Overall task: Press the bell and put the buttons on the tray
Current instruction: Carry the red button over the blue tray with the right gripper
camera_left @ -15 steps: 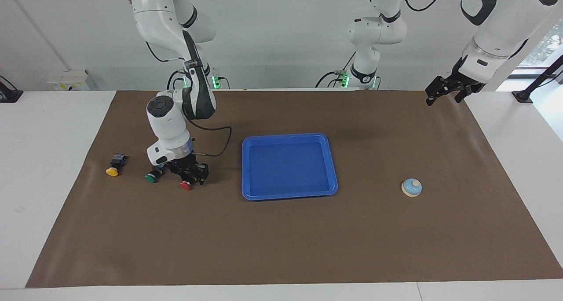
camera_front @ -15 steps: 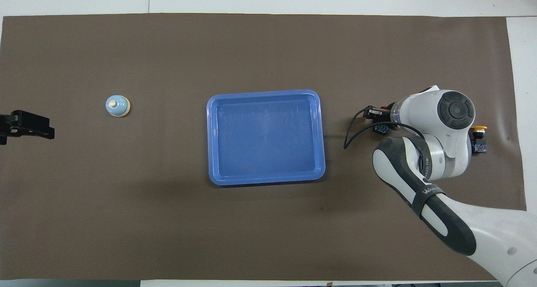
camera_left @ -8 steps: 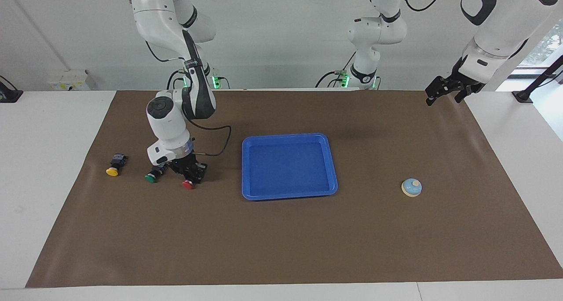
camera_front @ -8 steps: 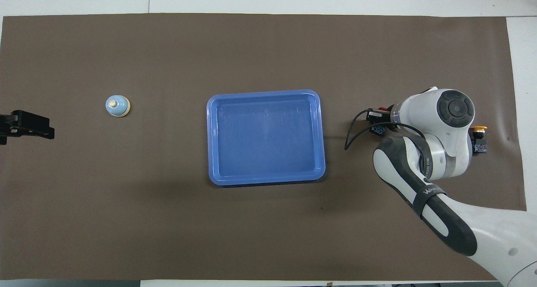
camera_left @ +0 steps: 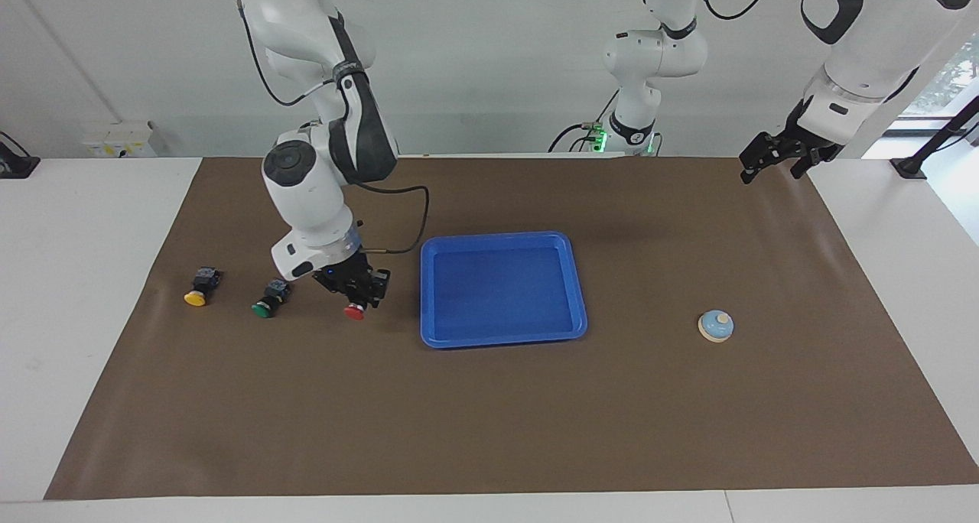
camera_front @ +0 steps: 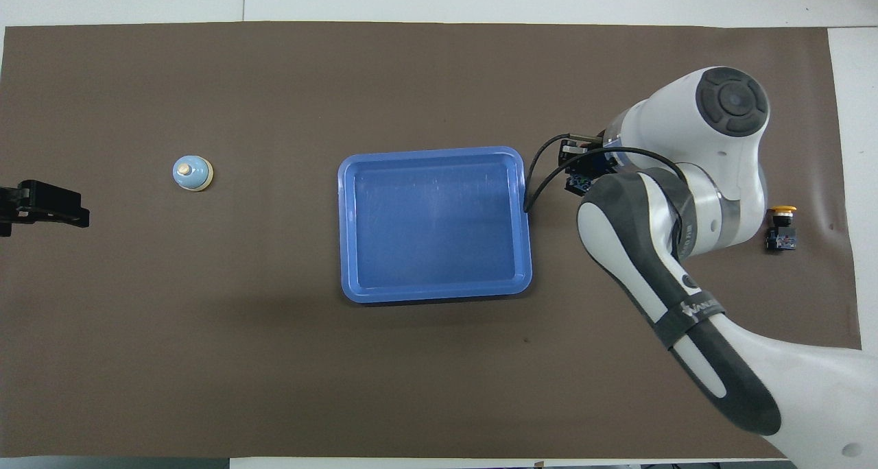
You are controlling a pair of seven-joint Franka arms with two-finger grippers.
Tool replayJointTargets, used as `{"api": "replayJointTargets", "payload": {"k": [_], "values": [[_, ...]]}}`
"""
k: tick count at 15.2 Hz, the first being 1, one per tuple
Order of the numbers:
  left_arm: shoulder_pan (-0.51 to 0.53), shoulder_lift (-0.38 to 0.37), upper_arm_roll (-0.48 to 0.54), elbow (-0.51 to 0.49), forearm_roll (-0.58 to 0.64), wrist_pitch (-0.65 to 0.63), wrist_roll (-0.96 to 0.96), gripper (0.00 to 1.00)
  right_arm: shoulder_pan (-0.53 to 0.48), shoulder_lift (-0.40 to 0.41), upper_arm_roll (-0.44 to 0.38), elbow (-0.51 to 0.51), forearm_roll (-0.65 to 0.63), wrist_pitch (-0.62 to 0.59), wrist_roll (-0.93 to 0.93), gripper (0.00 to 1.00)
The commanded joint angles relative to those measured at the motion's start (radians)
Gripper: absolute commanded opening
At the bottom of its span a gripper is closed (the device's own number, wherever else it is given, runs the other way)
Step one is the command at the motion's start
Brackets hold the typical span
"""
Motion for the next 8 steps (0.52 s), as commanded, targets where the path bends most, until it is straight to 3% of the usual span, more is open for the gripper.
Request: {"api": "replayJointTargets", "payload": {"k": [1,5,8], "values": [[0.001,-0.024,0.0,-0.021,0.003,-0.009,-0.006,1.0,0.121,0.042,-0.002,0.037,0.014,0.003,0.057,0.0],[0.001,-0.024,0.0,-0.021,0.003,-0.009,-0.006,1.0,0.21,0.098,-0.003,0.0,-0.001,0.086,0.088,0.0],[0.001,-0.024,0.0,-0.021,0.003,-0.009,-0.006,1.0,0.223,0.101,-0.003,-0.054,-0.001,0.153,0.096,0.0]]}}
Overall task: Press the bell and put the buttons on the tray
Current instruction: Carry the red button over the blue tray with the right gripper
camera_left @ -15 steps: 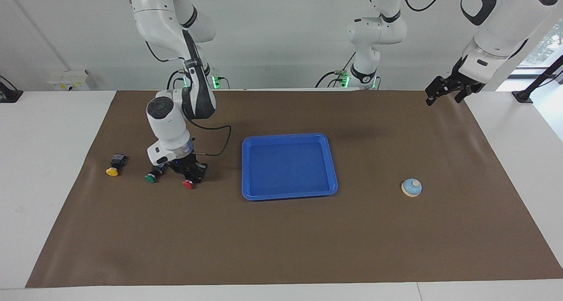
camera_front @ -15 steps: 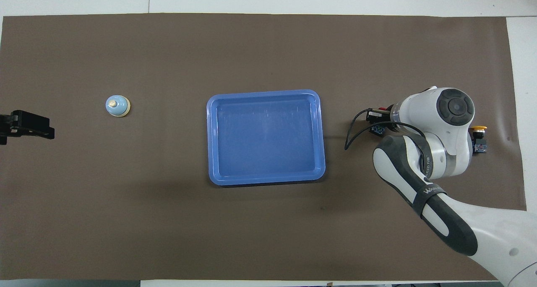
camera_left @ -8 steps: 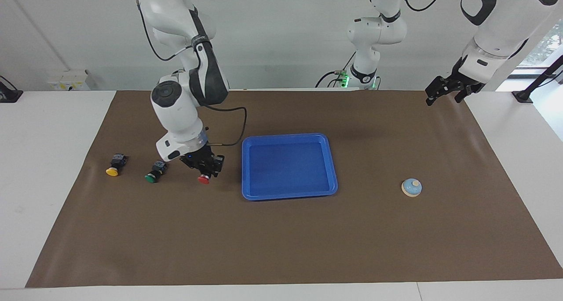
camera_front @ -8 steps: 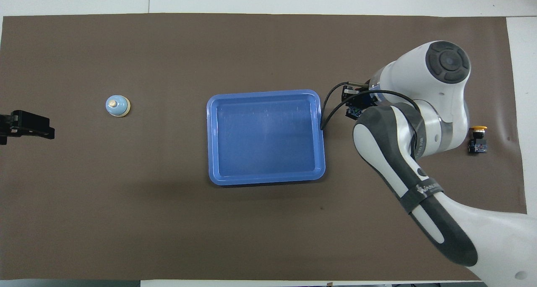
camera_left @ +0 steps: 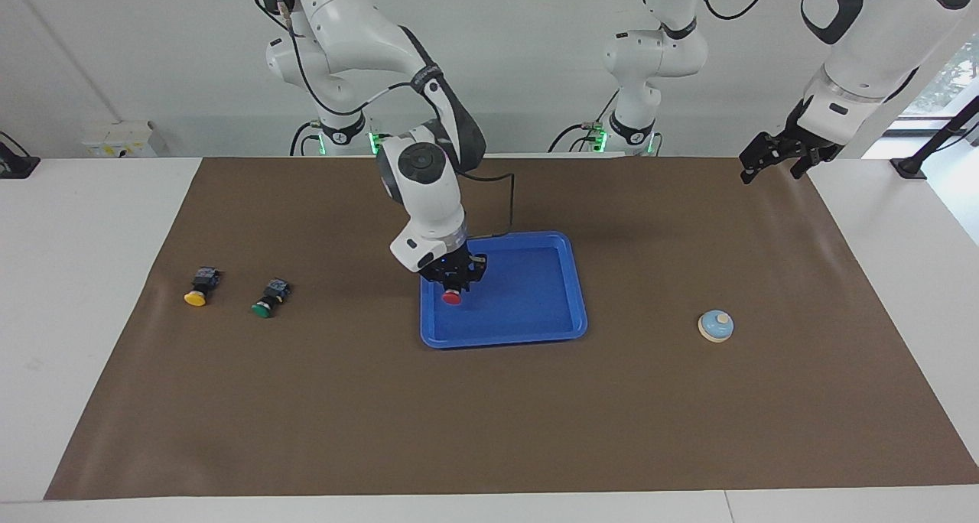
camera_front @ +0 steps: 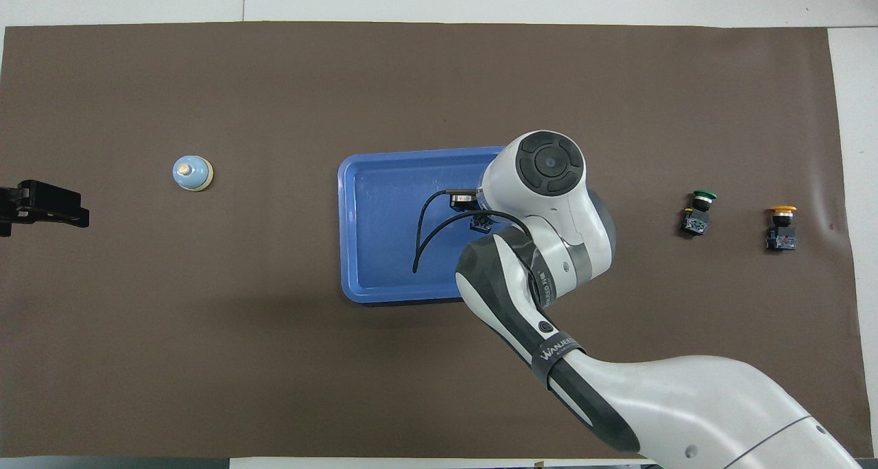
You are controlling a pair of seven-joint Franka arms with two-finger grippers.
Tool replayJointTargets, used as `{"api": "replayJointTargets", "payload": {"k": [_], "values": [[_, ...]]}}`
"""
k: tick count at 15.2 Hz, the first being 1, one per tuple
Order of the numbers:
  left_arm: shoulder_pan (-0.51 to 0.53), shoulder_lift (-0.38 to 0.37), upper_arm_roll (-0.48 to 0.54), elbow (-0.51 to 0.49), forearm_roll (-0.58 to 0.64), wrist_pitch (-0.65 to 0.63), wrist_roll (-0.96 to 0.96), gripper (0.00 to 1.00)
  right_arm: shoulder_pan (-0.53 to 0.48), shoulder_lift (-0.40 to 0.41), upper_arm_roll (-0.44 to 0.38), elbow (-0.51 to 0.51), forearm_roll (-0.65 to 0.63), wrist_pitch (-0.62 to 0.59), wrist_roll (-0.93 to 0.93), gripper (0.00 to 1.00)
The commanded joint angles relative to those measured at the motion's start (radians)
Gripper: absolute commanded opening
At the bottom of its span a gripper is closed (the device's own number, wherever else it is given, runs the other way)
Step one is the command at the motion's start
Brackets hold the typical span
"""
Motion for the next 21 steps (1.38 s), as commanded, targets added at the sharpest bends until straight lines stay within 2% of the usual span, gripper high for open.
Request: {"api": "replayJointTargets", "payload": {"k": [1,4,8,9,10,12,15,18,21], "values": [[0.001,-0.024,0.0,-0.021,0.003,-0.009,-0.006,1.0,0.018,-0.002,-0.005,-0.048,-0.002,0.05,0.029,0.0],[0.001,-0.024,0.0,-0.021,0.003,-0.009,-0.006,1.0,0.041,0.001,-0.006,-0.113,-0.01,0.122,0.041,0.0],[0.001,-0.024,0.0,-0.021,0.003,-0.009,-0.006,1.0,0.03,-0.001,-0.006,-0.114,-0.015,0.121,0.05,0.0],[0.001,-0.024,0.0,-0.021,0.003,-0.009,-0.006,1.0,0.026,-0.001,-0.006,-0.112,-0.015,0.118,0.061,0.28],[0.001,-0.024,0.0,-0.021,0.003,-0.009,-0.006,1.0,0.027,-0.001,-0.006,-0.108,-0.015,0.116,0.087,0.99],[0.001,-0.024,0.0,-0.021,0.003,-0.009,-0.006,1.0,0.032,-0.018,-0.008,-0.094,-0.015,0.07,0.16,1.0],[0.001,-0.024,0.0,-0.021,0.003,-0.009,-0.006,1.0,-0.012,-0.096,-0.015,-0.054,-0.015,-0.061,0.197,1.0],[0.001,-0.024,0.0,-0.021,0.003,-0.009,-0.006,1.0,-0.144,-0.186,-0.014,-0.043,-0.016,-0.167,0.162,1.0],[0.001,-0.024,0.0,-0.021,0.003,-0.009,-0.006,1.0,-0.276,-0.222,-0.015,-0.046,-0.019,-0.235,-0.014,1.0]]}}
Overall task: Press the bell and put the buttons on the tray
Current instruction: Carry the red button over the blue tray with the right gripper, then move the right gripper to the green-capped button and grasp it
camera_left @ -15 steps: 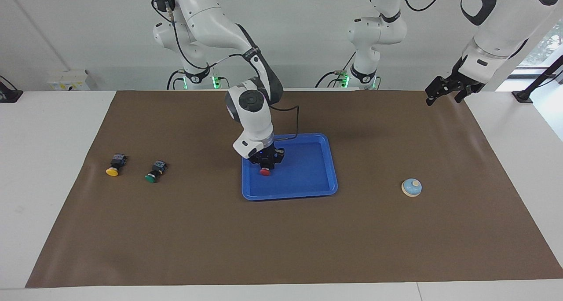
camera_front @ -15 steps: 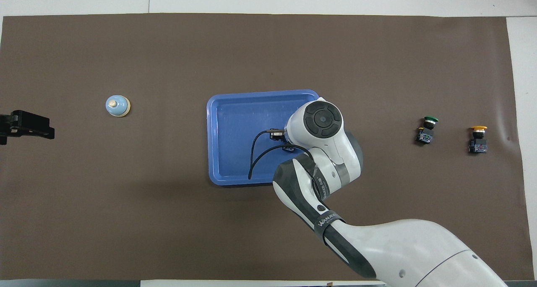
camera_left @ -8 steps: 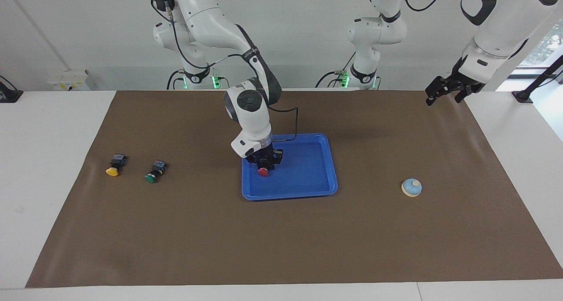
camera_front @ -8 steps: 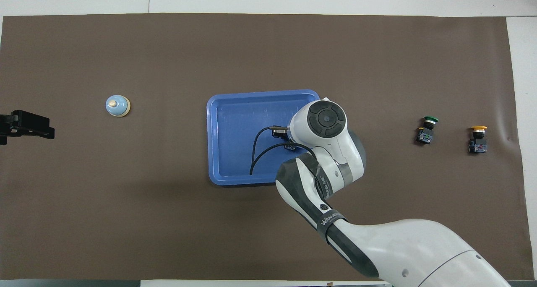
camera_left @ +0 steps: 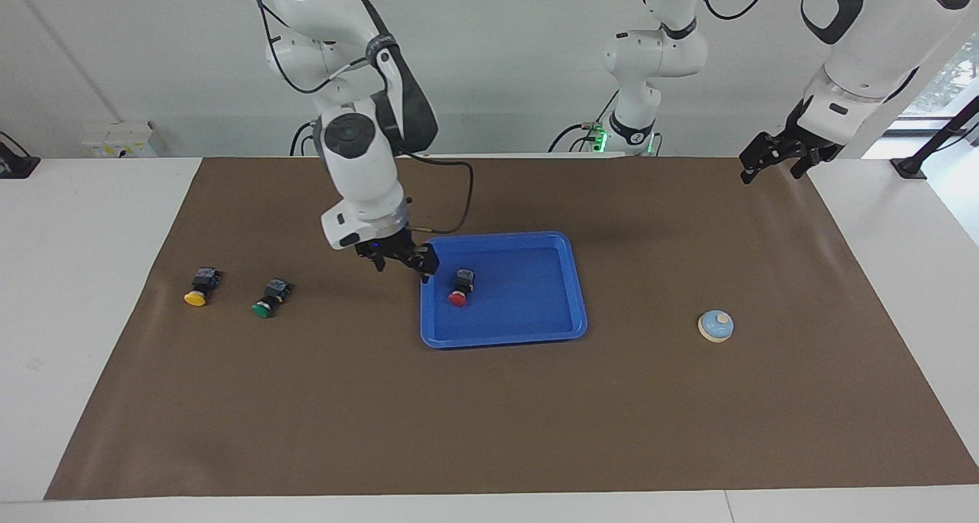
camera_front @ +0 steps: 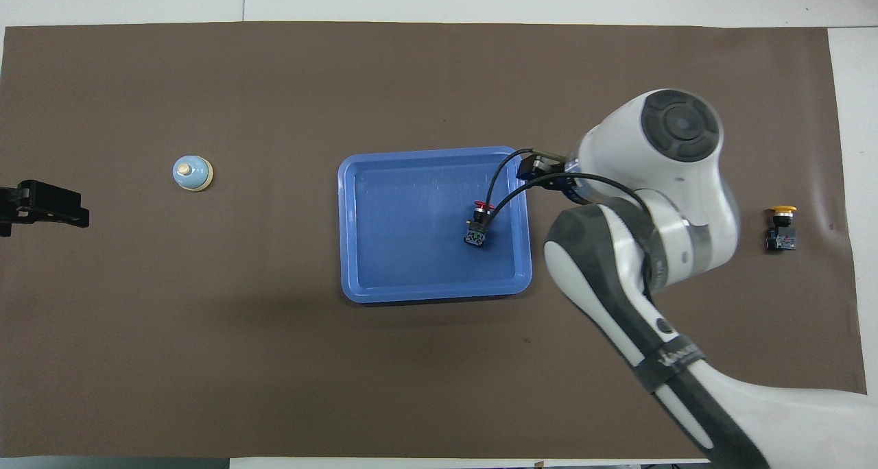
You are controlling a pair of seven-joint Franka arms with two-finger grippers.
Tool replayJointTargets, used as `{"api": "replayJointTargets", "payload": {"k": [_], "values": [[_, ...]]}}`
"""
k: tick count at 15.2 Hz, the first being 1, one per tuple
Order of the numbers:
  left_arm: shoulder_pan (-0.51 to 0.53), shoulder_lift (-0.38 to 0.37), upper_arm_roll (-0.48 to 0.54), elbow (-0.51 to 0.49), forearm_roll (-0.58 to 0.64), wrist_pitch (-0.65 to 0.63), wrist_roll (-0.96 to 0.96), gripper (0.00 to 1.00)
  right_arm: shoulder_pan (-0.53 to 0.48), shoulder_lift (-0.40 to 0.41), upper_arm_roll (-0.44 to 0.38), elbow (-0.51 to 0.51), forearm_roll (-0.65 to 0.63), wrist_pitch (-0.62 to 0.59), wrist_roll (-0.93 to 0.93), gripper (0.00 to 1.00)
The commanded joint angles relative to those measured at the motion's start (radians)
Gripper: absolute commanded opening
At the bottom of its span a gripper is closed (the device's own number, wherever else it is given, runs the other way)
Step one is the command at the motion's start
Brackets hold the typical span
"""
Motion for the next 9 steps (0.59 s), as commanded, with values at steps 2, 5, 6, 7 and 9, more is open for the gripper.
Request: {"api": "replayJointTargets", "payload": {"k": [2,5,6,7,9], "values": [[0.001,-0.024,0.0,-0.021,0.003,-0.009,-0.006,1.0,-0.165,-0.023,0.012,-0.033,-0.019,-0.022,-0.192,1.0],[0.001,-0.024,0.0,-0.021,0.003,-0.009,-0.006,1.0,-0.248,-0.039,0.012,-0.082,-0.054,-0.004,-0.26,1.0],[0.001,-0.024,0.0,-0.021,0.003,-0.009,-0.006,1.0,-0.266,-0.04,0.012,-0.102,-0.064,0.014,-0.27,1.0],[0.001,-0.024,0.0,-0.021,0.003,-0.009,-0.006,1.0,-0.283,-0.049,0.012,-0.133,-0.076,0.057,-0.278,1.0],[0.001,-0.024,0.0,-0.021,0.003,-0.009,-0.006,1.0,-0.326,-0.059,0.012,-0.223,-0.097,0.195,-0.312,1.0]]}}
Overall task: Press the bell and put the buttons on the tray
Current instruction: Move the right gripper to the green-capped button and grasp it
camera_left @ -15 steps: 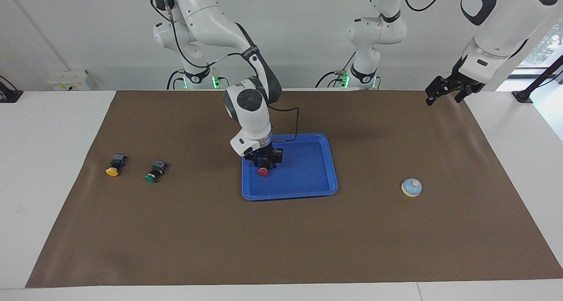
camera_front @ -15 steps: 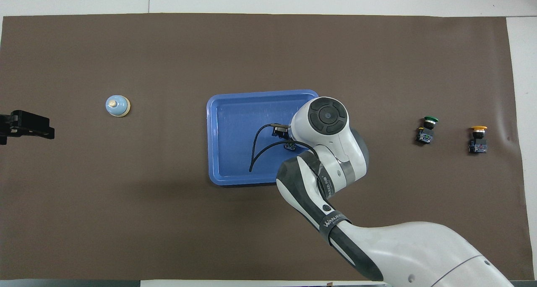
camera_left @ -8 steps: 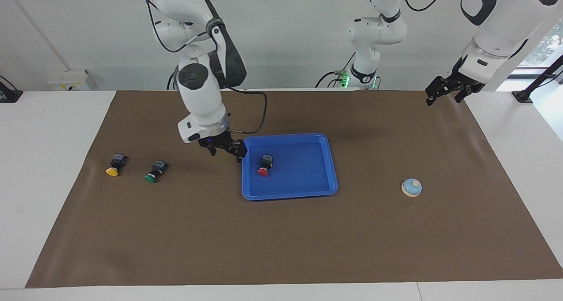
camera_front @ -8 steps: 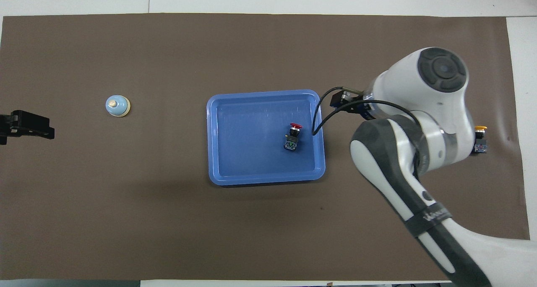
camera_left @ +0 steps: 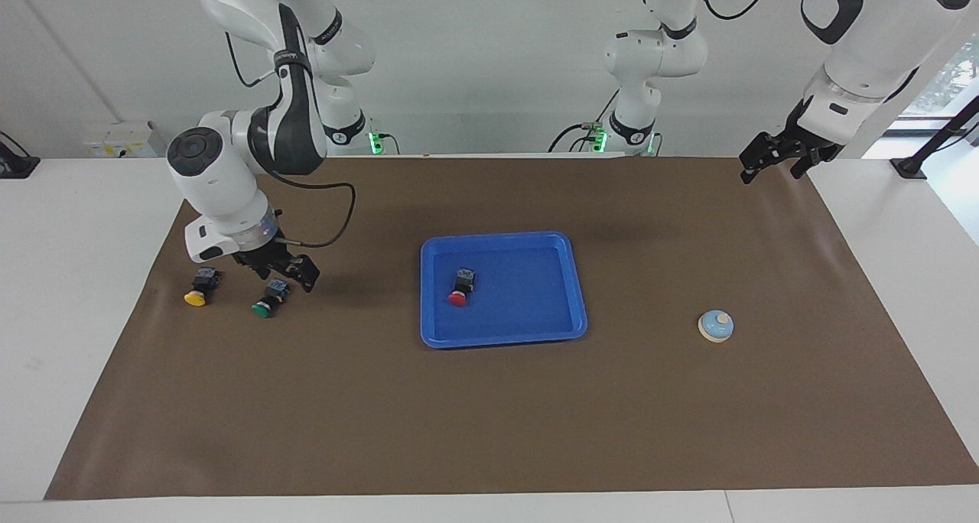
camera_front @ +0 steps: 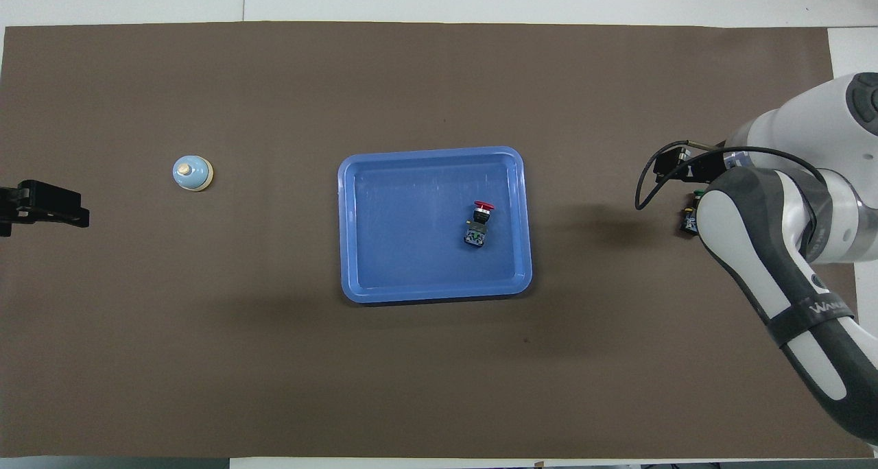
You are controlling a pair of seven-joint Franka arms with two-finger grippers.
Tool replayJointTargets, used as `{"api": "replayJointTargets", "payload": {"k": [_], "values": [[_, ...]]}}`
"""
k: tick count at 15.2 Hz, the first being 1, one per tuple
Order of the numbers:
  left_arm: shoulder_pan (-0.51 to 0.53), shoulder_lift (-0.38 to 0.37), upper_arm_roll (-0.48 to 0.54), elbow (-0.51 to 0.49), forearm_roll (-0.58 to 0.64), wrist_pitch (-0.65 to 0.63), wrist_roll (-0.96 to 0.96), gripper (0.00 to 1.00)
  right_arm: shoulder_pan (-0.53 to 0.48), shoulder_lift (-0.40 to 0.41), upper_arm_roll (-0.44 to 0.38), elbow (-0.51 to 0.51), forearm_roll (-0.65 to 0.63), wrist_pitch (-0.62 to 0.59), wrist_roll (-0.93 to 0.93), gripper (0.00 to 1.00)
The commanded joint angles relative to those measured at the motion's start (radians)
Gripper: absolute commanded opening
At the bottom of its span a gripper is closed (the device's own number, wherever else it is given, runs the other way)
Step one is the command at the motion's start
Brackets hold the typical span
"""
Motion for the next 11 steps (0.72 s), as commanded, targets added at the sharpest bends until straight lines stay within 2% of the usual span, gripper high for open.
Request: {"api": "replayJointTargets", "payload": {"k": [1,4,8,11], "values": [[0.001,-0.024,0.0,-0.021,0.003,-0.009,-0.006,1.0,-0.057,-0.037,0.015,-0.138,-0.026,0.164,-0.049,1.0],[0.001,-0.024,0.0,-0.021,0.003,-0.009,-0.006,1.0,-0.077,-0.004,0.015,-0.151,-0.026,0.216,-0.049,1.0],[0.001,-0.024,0.0,-0.021,0.003,-0.009,-0.006,1.0,-0.109,0.026,0.017,-0.226,-0.026,0.359,-0.061,1.0],[0.001,-0.024,0.0,-0.021,0.003,-0.009,-0.006,1.0,-0.109,0.052,0.017,-0.227,-0.026,0.373,-0.051,1.0]]}}
